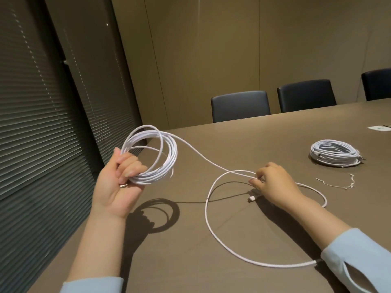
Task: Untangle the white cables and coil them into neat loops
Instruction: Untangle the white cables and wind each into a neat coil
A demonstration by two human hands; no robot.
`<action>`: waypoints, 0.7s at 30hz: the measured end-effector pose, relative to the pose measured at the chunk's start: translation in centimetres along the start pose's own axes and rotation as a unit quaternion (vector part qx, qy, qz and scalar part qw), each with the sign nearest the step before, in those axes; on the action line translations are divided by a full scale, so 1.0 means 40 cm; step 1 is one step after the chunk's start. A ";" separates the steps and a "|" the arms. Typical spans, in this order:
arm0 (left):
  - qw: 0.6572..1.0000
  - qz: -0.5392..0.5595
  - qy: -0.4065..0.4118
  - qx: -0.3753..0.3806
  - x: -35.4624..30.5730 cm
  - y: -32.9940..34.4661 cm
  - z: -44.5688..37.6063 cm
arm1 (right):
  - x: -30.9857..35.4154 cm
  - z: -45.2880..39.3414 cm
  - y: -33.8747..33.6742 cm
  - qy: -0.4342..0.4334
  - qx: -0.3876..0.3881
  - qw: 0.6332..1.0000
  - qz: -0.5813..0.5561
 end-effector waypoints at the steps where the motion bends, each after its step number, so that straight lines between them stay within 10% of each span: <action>1: 0.999 -0.014 0.027 -0.035 0.000 -0.004 -0.001 | -0.002 -0.003 -0.002 0.005 0.003 1.000 -0.020; 5: 0.976 -0.115 0.094 -0.158 0.022 -0.010 -0.010 | 0.020 -0.001 -0.022 -0.010 -0.011 0.999 -0.044; 12: 0.951 -0.260 -0.050 -0.158 0.145 0.010 -0.022 | 0.109 0.037 -0.054 -0.089 -0.068 0.994 0.011; 17: 0.880 -0.437 -0.091 -0.159 0.225 0.019 -0.024 | 0.143 0.052 -0.070 -0.070 -0.078 0.982 -0.159; 21: 0.890 -0.418 -0.083 -0.162 0.221 0.026 -0.021 | 0.136 0.054 -0.072 0.019 0.075 0.930 -0.359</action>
Point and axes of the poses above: each hand's wrist, its own z-axis away from the middle knuckle, its own y-axis out of the palm, x = y × z, the point moved 3 cm from there along -z, towards the middle knuckle, and after that the axes turned 5 degrees about -x, right-handed, at the moved point
